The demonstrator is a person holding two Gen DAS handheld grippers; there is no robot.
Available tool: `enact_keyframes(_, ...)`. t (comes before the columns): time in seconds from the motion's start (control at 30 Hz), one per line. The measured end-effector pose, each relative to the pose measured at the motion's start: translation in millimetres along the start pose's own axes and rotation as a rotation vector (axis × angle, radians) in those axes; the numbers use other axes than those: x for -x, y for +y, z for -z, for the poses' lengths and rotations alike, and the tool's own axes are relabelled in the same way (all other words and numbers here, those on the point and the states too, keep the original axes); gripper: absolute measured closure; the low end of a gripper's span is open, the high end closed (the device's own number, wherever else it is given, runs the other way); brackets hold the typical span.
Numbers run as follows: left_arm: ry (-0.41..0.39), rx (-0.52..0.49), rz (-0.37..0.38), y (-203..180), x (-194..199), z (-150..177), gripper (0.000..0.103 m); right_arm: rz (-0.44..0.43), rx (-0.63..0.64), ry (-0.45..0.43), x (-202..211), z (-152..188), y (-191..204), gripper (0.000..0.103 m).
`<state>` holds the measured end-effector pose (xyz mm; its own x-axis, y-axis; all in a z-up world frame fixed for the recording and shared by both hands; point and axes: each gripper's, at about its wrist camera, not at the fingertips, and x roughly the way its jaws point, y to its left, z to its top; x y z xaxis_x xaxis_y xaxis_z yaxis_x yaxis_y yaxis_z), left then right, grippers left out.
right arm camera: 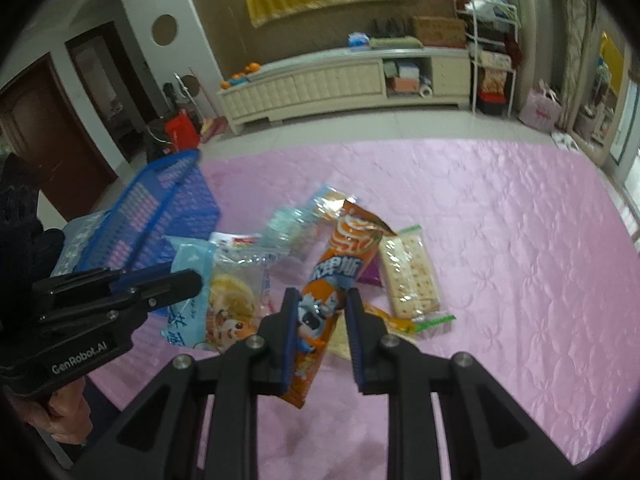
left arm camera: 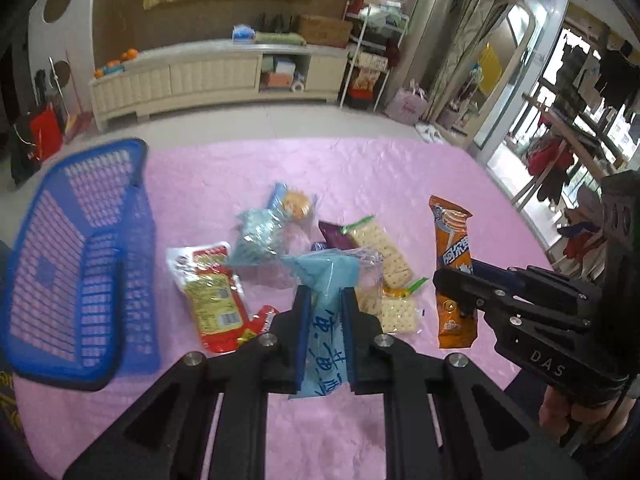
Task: Organize snacks
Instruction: 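Grasp the blue-and-white bag with the left tool while the right tool grasps the orange wafer stick, then carry both snacks over the blue basket and open both tools to drop them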
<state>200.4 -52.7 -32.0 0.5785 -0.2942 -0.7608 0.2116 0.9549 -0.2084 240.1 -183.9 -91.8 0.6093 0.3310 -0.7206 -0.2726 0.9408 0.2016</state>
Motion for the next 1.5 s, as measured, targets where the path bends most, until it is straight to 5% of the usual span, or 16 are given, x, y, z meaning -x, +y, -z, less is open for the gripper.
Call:
enact_keyframes(0.27, -0.107, 0.012, -0.044, 28, 69, 7, 0.090, -0.035, 0.099, -0.067, 30, -11, 61, 0.076)
enact_keyframes(0.63, -0.171, 0.078, -0.148, 102, 121, 26, 0.091, -0.097, 0.225, -0.084, 19, -23, 143, 0.076)
enact_keyframes(1.03, -0.168, 0.137, -0.199, 176, 130, 28, 0.100, -0.153, 0.285, -0.029, -26, -37, 208, 0.076)
enact_keyframes(1.5, -0.102, 0.167, -0.154, 205, 100, 32, 0.100, -0.155, 0.284, 0.041, -68, -46, 233, 0.076)
